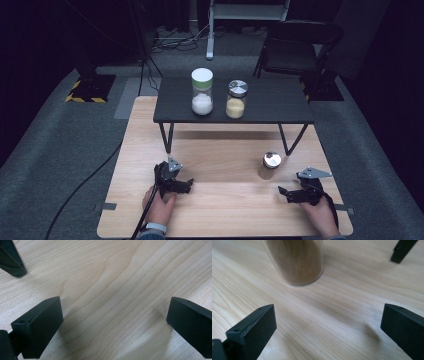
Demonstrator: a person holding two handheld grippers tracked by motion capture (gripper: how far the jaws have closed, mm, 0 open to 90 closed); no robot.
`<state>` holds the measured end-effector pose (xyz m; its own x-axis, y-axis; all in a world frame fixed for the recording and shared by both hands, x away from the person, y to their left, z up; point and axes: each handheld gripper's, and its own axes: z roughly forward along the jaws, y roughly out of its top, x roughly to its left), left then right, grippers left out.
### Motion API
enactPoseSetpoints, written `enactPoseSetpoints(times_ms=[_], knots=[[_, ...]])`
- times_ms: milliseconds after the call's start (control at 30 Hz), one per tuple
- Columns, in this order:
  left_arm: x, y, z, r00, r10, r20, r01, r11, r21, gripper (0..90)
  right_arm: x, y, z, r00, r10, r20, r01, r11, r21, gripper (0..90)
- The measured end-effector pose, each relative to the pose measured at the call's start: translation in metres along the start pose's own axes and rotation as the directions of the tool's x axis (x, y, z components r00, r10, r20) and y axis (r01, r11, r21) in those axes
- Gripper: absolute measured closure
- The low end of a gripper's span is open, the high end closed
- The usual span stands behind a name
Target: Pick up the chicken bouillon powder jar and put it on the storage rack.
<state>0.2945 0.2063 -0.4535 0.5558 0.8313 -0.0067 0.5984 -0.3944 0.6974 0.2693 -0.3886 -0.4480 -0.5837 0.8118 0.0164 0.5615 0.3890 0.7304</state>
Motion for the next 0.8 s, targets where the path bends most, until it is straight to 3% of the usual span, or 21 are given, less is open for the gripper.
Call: enactPoseSetpoints(times_ms=[167,800], knots=[[0.0000,0.0000,0.0000,1.0000,0.000,0.000,0.000,1.0000,0.000,0.5,0.0050,0.0016,0.0061,0.9993,-0.031,0.020,0.031,0.999,0.020,0.0],[0.0006,0.0008,0.0007,1.0000,-0.001,0.000,0.001,1.0000,0.001,0.5,0.0055,0.0017,0.0066,0.9994,-0.029,0.021,0.029,0.999,0.019,0.0]])
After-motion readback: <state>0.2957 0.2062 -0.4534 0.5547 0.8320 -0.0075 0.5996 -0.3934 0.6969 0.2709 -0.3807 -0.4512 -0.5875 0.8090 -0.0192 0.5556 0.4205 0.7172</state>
